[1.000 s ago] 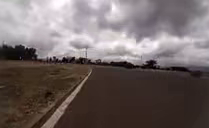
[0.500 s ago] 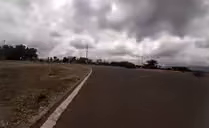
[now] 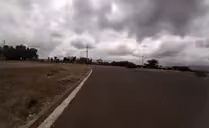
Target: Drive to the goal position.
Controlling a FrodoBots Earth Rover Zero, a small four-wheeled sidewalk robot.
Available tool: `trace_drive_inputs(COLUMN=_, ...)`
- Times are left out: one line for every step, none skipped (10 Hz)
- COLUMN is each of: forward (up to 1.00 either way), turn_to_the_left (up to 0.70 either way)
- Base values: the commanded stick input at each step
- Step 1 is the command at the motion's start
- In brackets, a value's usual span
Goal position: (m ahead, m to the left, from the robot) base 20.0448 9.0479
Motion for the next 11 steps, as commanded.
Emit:
trace_drive_inputs(forward=0.50, turn_to_the_left=0.00)
trace_drive_inputs(forward=0.50, turn_to_the_left=0.00)
trace_drive_inputs(forward=0.50, turn_to_the_left=0.00)
trace_drive_inputs(forward=0.50, turn_to_the_left=0.00)
trace_drive_inputs(forward=0.50, turn_to_the_left=0.00)
trace_drive_inputs(forward=0.50, turn_to_the_left=0.00)
trace_drive_inputs(forward=0.50, turn_to_the_left=0.00)
trace_drive_inputs(forward=0.50, turn_to_the_left=0.00)
trace_drive_inputs(forward=0.50, turn_to_the_left=0.00)
trace_drive_inputs(forward=0.50, turn_to_the_left=0.00)
trace_drive_inputs(forward=0.50, turn_to_the_left=0.00)
